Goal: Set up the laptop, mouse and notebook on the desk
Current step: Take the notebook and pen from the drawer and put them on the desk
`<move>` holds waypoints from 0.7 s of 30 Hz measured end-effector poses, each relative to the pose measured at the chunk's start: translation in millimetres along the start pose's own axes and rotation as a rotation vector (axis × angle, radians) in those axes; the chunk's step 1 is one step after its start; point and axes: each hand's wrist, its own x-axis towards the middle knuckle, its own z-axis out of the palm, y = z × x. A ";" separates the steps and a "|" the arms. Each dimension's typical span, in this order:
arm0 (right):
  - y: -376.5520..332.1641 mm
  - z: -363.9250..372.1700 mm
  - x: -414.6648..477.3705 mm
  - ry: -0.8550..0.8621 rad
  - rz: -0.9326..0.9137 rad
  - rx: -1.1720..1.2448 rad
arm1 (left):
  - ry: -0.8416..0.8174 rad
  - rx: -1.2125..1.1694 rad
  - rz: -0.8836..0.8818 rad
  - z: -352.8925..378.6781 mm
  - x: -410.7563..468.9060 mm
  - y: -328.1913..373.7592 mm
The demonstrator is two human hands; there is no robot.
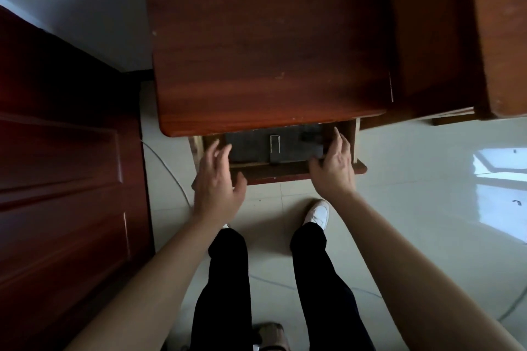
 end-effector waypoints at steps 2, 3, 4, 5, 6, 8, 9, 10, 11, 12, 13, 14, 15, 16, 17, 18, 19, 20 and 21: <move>-5.9 1.7 12.2 -0.087 0.109 0.006 | -0.071 -0.056 -0.133 8.4 18.9 3.5; -7.5 1.8 18.3 -0.113 0.165 0.025 | -0.124 -0.154 -0.296 11.7 30.8 5.2; -10.0 0.4 23.1 -0.136 0.211 0.053 | -0.180 -0.289 -0.483 12.8 43.0 7.5; -11.4 -0.9 26.7 -0.164 0.251 0.087 | -0.228 -0.428 -0.637 14.5 53.0 8.5; -13.0 -2.2 29.1 -0.188 0.281 0.126 | -0.252 -0.523 -0.710 15.3 59.4 10.1; -17.4 -3.5 27.5 -0.199 0.309 0.189 | -0.218 -0.599 -0.709 17.5 59.7 15.2; -19.4 -3.0 24.9 -0.169 0.320 0.205 | -0.160 -0.590 -0.699 17.2 56.7 19.4; -23.3 -3.4 21.1 -0.110 0.338 0.215 | -0.089 -0.554 -0.703 14.2 53.3 24.1; -27.5 -4.1 16.1 -0.038 0.360 0.219 | -0.025 -0.507 -0.714 11.6 49.9 28.7; -31.0 -4.5 11.2 0.028 0.376 0.218 | 0.014 -0.461 -0.726 8.6 46.5 32.9; -33.3 -5.0 5.6 0.070 0.384 0.212 | 0.023 -0.422 -0.730 5.2 43.2 36.5; -34.2 -5.8 -0.4 0.078 0.388 0.200 | 0.013 -0.387 -0.733 2.3 39.2 39.0; -33.8 -6.9 -6.4 0.062 0.393 0.185 | -0.003 -0.354 -0.746 0.1 34.5 40.5; -32.1 -8.4 -12.7 0.042 0.407 0.174 | -0.020 -0.322 -0.760 -2.8 28.3 42.4; -28.9 -9.9 -20.5 0.031 0.428 0.176 | -0.035 -0.293 -0.761 -5.4 20.1 44.2; -24.0 -11.3 -28.9 0.031 0.445 0.187 | -0.043 -0.270 -0.741 -7.9 10.8 46.2; -18.6 -12.2 -39.0 0.032 0.455 0.201 | -0.042 -0.246 -0.703 -10.1 -0.1 48.4; -13.4 -13.0 -50.7 0.033 0.461 0.218 | -0.040 -0.218 -0.649 -11.5 -12.7 48.8; -7.2 -12.9 -62.8 0.038 0.462 0.239 | -0.034 -0.194 -0.585 -12.0 -26.7 48.9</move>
